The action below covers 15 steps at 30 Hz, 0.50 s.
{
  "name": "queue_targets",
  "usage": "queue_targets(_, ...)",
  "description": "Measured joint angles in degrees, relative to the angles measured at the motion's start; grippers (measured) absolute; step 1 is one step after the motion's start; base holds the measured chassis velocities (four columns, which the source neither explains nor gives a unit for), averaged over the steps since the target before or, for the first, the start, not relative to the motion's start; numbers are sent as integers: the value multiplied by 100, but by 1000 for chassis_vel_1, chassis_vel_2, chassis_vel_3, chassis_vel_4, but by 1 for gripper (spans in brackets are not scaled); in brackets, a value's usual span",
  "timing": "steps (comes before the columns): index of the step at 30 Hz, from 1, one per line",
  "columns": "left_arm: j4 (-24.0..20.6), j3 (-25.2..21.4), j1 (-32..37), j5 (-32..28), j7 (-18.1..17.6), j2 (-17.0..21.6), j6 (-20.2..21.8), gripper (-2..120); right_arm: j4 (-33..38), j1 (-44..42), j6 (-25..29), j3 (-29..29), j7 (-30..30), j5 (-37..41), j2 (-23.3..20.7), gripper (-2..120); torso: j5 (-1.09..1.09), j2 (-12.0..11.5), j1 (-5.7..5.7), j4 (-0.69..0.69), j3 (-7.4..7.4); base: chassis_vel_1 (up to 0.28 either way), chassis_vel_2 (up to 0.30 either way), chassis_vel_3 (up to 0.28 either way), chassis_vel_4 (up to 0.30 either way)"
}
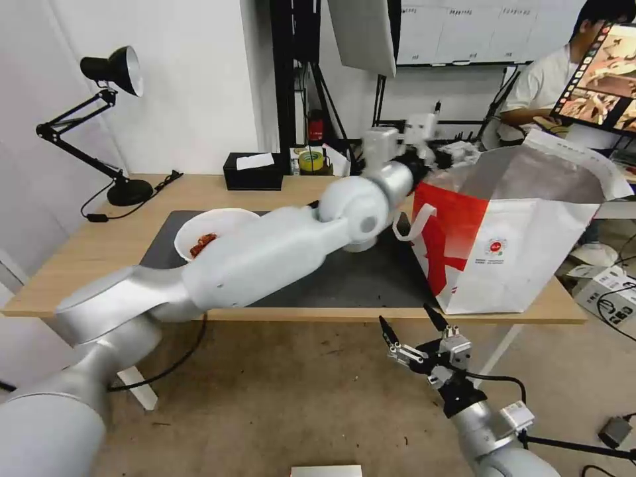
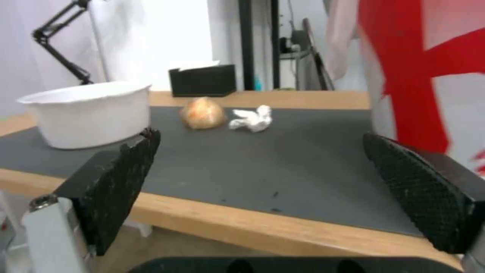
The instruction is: Pick up the trash from the table and place it into the takeout bag.
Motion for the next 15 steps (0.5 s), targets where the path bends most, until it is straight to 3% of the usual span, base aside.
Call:
queue_targets(1, -163, -117, 260, 363, 51, 237, -42, 100, 0, -10, 12, 53, 15, -15, 11, 100, -1, 0, 1, -2, 0, 0, 0, 0, 0)
queue_targets(2, -163, -117, 260, 363, 51, 237, -42, 100, 0, -10, 12, 53, 15, -15, 11, 100, -1, 0, 1, -2, 0, 0, 0, 0, 0)
queue_targets(3, -366, -277, 603, 641, 92, 552, -51, 100, 0, -5, 22, 92, 37, -22, 16, 100, -1, 0, 0, -2, 0, 0, 0, 0, 0)
queue_targets(4, -366, -277, 603, 641, 92, 552, -51, 100, 0, -5, 22, 92, 37, -22, 16, 100, -1, 0, 0, -2, 0, 0, 0, 0, 0)
queue_targets(7, -849, -913, 1428, 1180, 243, 1376, -50, 100, -53, 80, 31, 118, 90, -23, 4, 100, -1, 0, 0, 3, 0, 0, 0, 0, 0)
queue_targets(11, -1153, -1376, 1937, 1363, 320, 1762, -46, 100, -90, 133, 35, 143, 111, -20, -2, 100, -1, 0, 0, 0, 0, 0, 0, 0, 0)
queue_targets(14, -1564, -2227, 2980, 1657, 429, 2212, -37, 100, -115, 205, 42, 219, 145, 18, -61, 100, 0, 1, 0, -2, -1, 0, 0, 0, 0)
queue_targets(15, -1564, -2227, 2980, 1657, 429, 2212, -37, 100, -115, 205, 42, 219, 145, 18, -61, 100, 0, 1, 0, -2, -1, 0, 0, 0, 0)
